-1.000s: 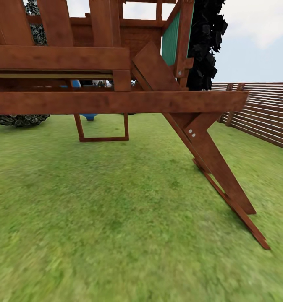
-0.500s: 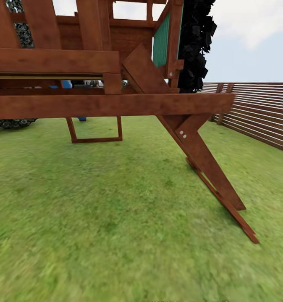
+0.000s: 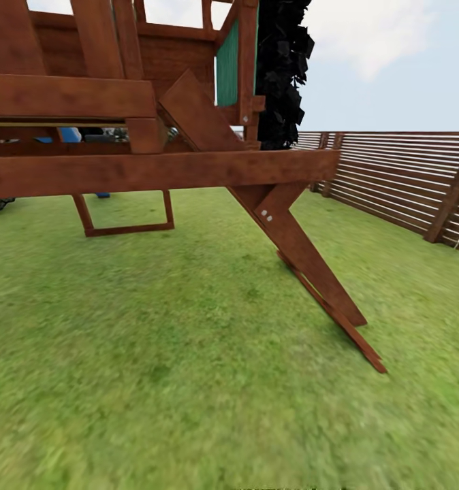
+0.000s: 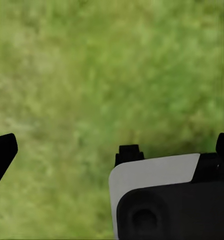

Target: Take the three Easter eggs out of the wicker basket on the lawn in the garden, then place them on the lawn next to a single tree (choose any tree) so that all three eggs are next to the same tree and none are left in the basket.

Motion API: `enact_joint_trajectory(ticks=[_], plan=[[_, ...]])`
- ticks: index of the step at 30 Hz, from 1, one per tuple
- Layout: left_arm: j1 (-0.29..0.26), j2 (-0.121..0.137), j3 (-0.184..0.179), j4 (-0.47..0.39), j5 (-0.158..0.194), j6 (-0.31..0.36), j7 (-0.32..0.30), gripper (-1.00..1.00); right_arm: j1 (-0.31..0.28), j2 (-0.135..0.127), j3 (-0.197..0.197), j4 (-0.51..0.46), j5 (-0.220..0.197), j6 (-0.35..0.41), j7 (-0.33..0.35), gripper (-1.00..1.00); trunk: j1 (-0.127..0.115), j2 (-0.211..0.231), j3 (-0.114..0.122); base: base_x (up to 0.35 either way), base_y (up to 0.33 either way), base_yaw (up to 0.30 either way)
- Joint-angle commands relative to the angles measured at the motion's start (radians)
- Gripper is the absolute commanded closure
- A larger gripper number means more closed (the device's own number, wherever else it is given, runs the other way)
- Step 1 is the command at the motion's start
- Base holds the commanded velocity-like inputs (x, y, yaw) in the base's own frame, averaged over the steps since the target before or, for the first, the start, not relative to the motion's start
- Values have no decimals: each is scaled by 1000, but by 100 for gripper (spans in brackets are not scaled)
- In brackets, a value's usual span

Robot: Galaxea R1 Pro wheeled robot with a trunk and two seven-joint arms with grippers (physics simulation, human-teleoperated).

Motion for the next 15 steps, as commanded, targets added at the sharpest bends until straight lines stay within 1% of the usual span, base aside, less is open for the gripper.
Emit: enact_joint_trajectory(ticks=[1,15], plan=[[0,0,-7,0,0,-4,1,-100,-1,0,-8,1,-4,-5,1,-100,0,-1,-2,0,0,-254],[0,1,-7,0,-1,-4,1,-100,0,-5,-9,1,-6,-3,3,-100,0,-1,-13,0,0,-254]])
